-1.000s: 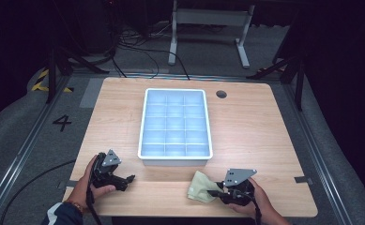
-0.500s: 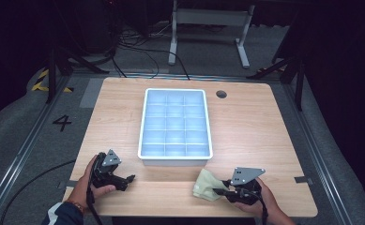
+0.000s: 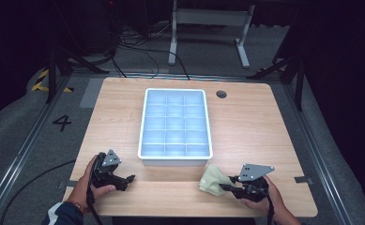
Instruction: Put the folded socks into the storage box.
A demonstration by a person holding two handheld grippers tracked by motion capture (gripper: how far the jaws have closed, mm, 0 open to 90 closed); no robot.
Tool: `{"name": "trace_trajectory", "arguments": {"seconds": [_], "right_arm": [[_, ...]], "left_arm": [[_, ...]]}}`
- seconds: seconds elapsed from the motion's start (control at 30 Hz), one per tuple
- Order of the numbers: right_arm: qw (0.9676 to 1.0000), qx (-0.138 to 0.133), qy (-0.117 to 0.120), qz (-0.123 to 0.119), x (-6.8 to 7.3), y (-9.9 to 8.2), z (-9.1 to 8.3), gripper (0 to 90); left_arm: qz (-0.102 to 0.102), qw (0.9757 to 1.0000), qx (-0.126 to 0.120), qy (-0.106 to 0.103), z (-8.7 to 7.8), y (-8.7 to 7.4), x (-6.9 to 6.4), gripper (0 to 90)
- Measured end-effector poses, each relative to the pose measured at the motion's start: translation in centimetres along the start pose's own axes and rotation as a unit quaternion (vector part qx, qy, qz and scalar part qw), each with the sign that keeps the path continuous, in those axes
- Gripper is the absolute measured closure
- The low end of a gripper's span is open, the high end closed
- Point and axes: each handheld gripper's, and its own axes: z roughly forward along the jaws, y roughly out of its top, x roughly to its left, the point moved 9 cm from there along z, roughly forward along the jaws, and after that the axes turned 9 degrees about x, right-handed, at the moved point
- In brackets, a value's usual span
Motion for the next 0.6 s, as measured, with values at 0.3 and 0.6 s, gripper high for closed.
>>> {"name": "trace_trajectory", "arguments": {"seconds": [0.3, 0.6], "right_arm": [[0.9998, -0.010, -0.013, 0.013, -1.0, 0.0, -0.9, 70.6], [0.9986, -0.030, -0.034, 0.027, -2.6, 0.0, -2.5, 70.6]], "left_arm": [[0.000, 1.0000, 0.000, 0.000, 0.0, 0.0, 0.0, 0.1], [0.000, 1.0000, -0.001, -0.001, 0.0, 0.0, 0.0, 0.1]]}}
